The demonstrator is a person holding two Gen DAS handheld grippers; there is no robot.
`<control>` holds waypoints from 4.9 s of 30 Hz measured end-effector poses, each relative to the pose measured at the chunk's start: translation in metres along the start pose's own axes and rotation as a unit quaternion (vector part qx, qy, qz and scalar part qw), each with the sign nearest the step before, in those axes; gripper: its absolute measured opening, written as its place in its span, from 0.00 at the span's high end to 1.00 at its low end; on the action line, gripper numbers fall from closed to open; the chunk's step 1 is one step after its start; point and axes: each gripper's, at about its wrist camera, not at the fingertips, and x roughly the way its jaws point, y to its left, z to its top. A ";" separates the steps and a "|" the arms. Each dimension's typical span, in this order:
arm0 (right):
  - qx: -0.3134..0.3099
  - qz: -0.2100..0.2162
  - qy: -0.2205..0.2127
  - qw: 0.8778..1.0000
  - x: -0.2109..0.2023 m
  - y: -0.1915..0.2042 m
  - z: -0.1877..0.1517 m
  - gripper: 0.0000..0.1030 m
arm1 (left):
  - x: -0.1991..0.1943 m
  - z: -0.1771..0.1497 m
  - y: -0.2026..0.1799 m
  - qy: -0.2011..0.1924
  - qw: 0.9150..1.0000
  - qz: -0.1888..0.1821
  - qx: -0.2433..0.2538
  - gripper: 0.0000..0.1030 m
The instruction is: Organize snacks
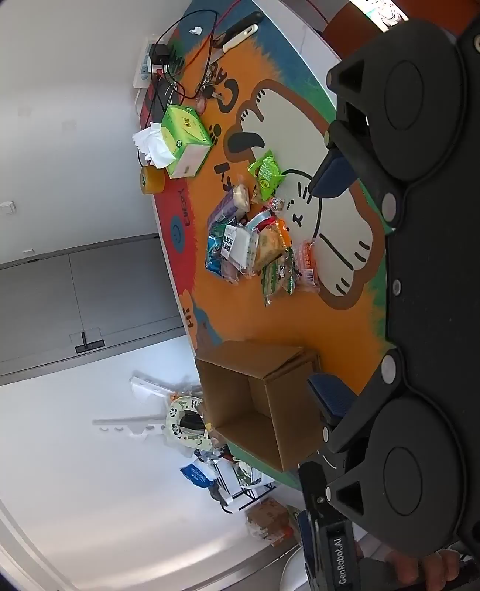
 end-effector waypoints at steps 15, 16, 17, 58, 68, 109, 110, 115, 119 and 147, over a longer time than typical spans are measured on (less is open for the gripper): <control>-0.002 0.002 -0.005 1.000 -0.004 0.002 0.003 0.00 | -0.003 -0.001 -0.005 -0.003 1.000 0.000 0.006 0.00; -0.002 0.002 -0.005 1.000 -0.004 0.002 0.003 0.00 | -0.004 -0.001 -0.004 -0.003 1.000 0.001 0.006 0.00; -0.002 0.002 -0.005 1.000 -0.004 0.002 0.004 0.00 | -0.004 -0.001 -0.004 -0.004 1.000 0.001 0.006 0.00; -0.010 0.000 -0.006 1.000 -0.003 0.006 0.004 0.00 | -0.005 -0.003 -0.005 -0.004 1.000 -0.005 0.007 0.00; -0.012 0.002 -0.007 1.000 -0.004 0.006 0.004 0.00 | -0.007 -0.003 -0.005 -0.007 1.000 -0.003 0.006 0.00; -0.008 -0.034 -0.027 0.999 0.036 -0.053 -0.002 0.00 | 0.050 0.000 -0.045 -0.020 1.000 -0.016 0.004 0.00; -0.009 -0.037 -0.027 0.999 0.038 -0.055 -0.002 0.00 | 0.052 0.000 -0.047 -0.022 1.000 -0.017 0.003 0.00; 0.006 -0.043 -0.024 0.999 0.047 -0.070 -0.004 0.00 | 0.065 0.000 -0.054 -0.018 1.000 -0.020 0.004 0.00; 0.015 -0.048 -0.021 0.998 0.057 -0.083 -0.006 0.00 | 0.076 -0.001 -0.061 -0.011 1.000 -0.021 0.004 0.00; 0.074 -0.025 0.006 0.997 0.124 -0.144 -0.011 0.29 | 0.165 -0.007 -0.094 0.037 0.999 -0.037 0.001 0.17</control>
